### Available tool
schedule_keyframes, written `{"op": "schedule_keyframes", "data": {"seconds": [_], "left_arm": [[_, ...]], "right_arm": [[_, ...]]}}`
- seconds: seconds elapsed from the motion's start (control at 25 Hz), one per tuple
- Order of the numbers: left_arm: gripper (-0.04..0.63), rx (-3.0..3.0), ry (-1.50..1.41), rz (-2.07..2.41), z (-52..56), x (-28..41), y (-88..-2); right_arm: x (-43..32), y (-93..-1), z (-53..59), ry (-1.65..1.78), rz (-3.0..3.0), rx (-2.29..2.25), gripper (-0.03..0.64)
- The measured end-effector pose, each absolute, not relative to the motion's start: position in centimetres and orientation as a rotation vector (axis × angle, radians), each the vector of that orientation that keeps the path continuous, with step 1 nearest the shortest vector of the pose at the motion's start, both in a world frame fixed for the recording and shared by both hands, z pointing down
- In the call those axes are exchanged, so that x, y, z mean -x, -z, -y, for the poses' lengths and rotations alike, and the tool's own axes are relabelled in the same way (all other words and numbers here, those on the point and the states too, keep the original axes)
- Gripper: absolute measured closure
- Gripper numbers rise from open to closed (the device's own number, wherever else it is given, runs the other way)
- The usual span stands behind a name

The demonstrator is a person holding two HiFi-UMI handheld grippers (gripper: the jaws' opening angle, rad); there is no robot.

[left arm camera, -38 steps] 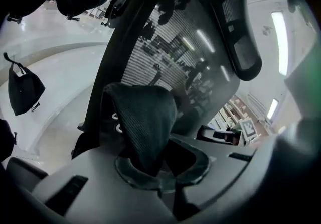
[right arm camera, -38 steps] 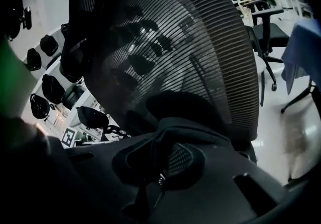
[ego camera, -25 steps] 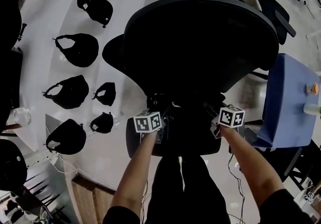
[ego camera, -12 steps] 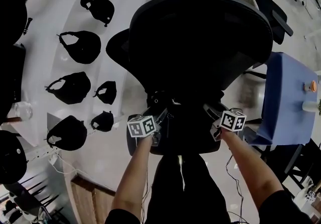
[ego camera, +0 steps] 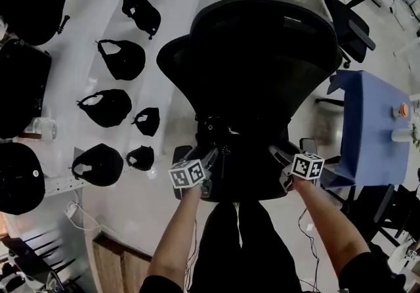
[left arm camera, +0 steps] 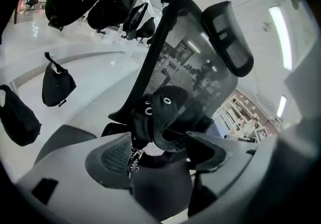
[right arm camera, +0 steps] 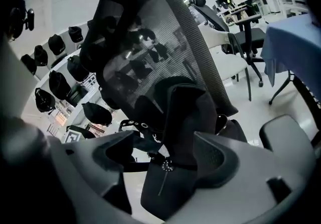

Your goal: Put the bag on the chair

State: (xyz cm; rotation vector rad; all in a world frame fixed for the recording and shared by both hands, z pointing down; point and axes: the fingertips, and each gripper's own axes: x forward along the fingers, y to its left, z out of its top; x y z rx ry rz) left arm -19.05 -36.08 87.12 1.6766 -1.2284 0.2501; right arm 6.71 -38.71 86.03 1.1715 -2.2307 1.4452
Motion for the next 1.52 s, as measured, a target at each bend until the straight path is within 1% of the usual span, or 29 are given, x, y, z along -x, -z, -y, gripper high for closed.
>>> {"op": "schedule_keyframes", "data": {"seconds": [0.2,0.48,0.64,0.76,1.08,1.12,1.16,1.24,1.4,1.52], "left_arm": [[0.282,-1.728,-0.234,1.236,33.8,19.6,-83.3],[0.282,-1.824,-0.180,1.199,30.0,19.0,-75.1],[0.282,-1.936,-0.158,1.179,27.4,18.6,-69.7],[0.282,-2.000,-0.069,1.153,25.1,18.0,-66.0],[0.286,-2.179,-0.032,1.110,18.7,16.5,-59.6],[0.297,-2.195,-0.022,1.104,18.2,16.5,-59.0],[0.338,-2.212,-0.008,1.103,17.8,16.6,-58.3],[0.472,-2.238,0.028,1.121,17.2,17.2,-56.8],[0.566,-2.218,0.000,1.199,17.0,18.4,-55.6],[0.578,-2.212,-0.010,1.237,17.1,18.5,-54.0]], "right_arm": [[-9.7,-82.2,37.1,-1.397,2.247,-1.272,0.258],[-12.3,-75.3,32.6,-1.370,2.193,-1.352,0.256],[-11.1,-70.8,29.3,-1.353,2.250,-1.398,0.254],[-9.4,-68.1,26.9,-1.298,2.294,-1.397,0.245],[-5.0,-62.2,21.8,-1.225,2.366,-1.401,0.247],[-4.4,-61.7,21.5,-1.212,2.374,-1.389,0.247],[-3.9,-61.1,21.4,-1.195,2.386,-1.376,0.247],[-3.2,-59.7,21.6,-1.157,2.416,-1.365,0.247],[-2.1,-56.5,22.4,-1.057,2.479,-1.360,0.250],[-0.5,-54.6,21.7,-0.940,2.526,-1.285,0.250]]}}
